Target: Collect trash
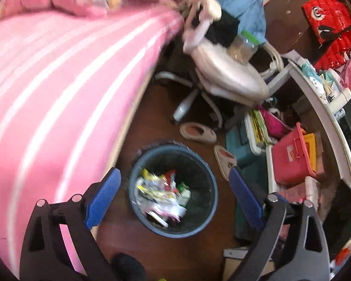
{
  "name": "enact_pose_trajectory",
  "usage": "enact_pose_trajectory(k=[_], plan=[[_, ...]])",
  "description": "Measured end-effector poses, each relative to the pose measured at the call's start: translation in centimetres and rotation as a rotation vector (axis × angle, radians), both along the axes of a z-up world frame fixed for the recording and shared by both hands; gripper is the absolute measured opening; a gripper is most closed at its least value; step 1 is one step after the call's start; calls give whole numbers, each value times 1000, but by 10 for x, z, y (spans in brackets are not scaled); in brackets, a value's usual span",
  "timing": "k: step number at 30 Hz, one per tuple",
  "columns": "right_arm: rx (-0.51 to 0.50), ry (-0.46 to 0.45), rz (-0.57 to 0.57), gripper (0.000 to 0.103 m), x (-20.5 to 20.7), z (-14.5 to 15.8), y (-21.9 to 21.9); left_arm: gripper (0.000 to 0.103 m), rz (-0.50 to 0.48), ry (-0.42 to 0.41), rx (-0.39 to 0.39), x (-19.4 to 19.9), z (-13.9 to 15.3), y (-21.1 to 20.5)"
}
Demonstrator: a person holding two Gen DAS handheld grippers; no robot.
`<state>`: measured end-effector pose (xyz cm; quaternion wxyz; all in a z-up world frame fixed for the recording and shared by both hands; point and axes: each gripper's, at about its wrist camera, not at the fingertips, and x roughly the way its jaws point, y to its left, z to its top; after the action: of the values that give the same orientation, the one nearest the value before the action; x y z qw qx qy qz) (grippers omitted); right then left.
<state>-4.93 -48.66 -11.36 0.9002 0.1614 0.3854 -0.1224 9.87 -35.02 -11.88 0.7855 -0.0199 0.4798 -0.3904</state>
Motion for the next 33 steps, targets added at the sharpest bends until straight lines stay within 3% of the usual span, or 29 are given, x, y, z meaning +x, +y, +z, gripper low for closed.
enact_pose_trajectory(k=[6,10,16,23,33], plan=[[-48,-84,74,93,19,52,47,92,86,-122,-15,-7,53,63],[-53,-158,147,95,30,87,88,95,197,-216,-46,-15,92,118],[-105,-189,271,95,49,116,156,98,341,-313,-104,-28,137,204],[-95,-196,400,95,68,130,234,98,513,-383,-67,-45,150,291],[-93,-183,532,95,91,125,334,98,734,-412,-6,-56,134,386]])
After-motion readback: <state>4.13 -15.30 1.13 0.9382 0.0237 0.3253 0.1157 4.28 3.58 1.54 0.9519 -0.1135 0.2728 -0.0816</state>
